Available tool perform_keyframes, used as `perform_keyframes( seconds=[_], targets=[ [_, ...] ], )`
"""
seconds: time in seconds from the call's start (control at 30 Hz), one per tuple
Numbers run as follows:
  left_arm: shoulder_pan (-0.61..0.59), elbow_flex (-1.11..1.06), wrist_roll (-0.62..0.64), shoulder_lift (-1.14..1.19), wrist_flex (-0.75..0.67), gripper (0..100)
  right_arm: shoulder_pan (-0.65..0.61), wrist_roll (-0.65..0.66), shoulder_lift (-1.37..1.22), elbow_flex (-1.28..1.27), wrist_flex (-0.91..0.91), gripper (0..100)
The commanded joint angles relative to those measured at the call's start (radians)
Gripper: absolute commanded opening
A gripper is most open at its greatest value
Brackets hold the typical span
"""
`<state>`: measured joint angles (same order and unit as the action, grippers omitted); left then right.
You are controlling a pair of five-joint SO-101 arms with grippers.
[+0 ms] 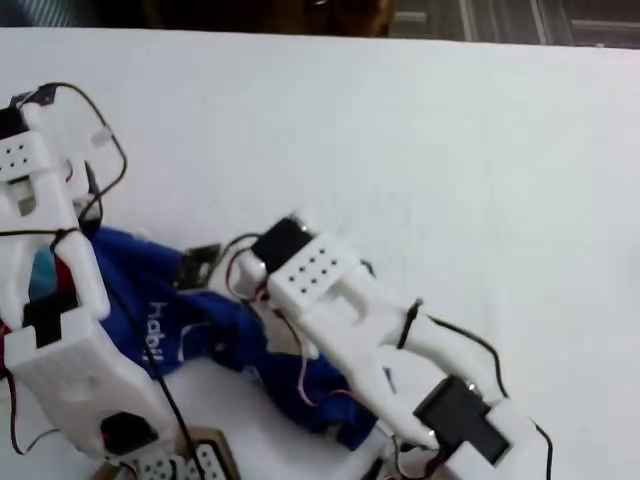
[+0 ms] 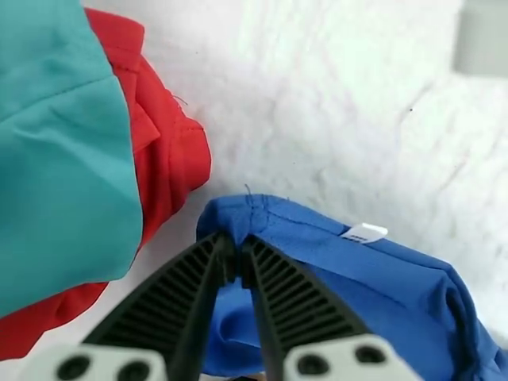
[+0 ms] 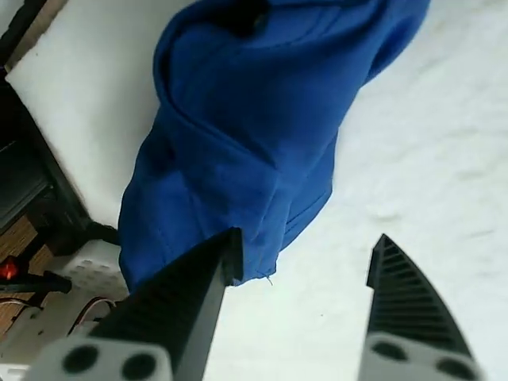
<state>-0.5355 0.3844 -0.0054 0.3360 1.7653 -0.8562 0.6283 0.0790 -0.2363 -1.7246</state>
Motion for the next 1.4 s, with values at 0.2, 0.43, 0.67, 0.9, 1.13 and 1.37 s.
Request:
perform_keyframes(
  seconds=[0.2,0.43,0.67,0.9,1.13,1.37],
  targets=[
    [0.008,0.005,-0.011,-0.055,0.003,3,-0.016,0.012,-0.024,-0.106,0.16,25.5],
    [0.005,0.005,-0.011,-0.057,0.006,3,-0.019,0.015,-0.111,-0.103,0.162,24.9],
    [0.005,0.005,-0.011,-0.057,0.006,3,-0.016,0.006,-0.114,-0.103,0.163,4.2],
    [0.003,0.005,-0.011,-0.058,0.008,3,-0.012,0.005,-0.038,-0.083,0.117,1.8],
    [0.003,0.005,-0.011,-0.06,0.008,3,-0.012,-0.037,0.125,0.074,-0.042,1.8],
    [0.003,0.005,-0.011,-0.058,0.008,3,-0.016,-0.06,0.145,0.077,-0.042,1.8]
  ],
)
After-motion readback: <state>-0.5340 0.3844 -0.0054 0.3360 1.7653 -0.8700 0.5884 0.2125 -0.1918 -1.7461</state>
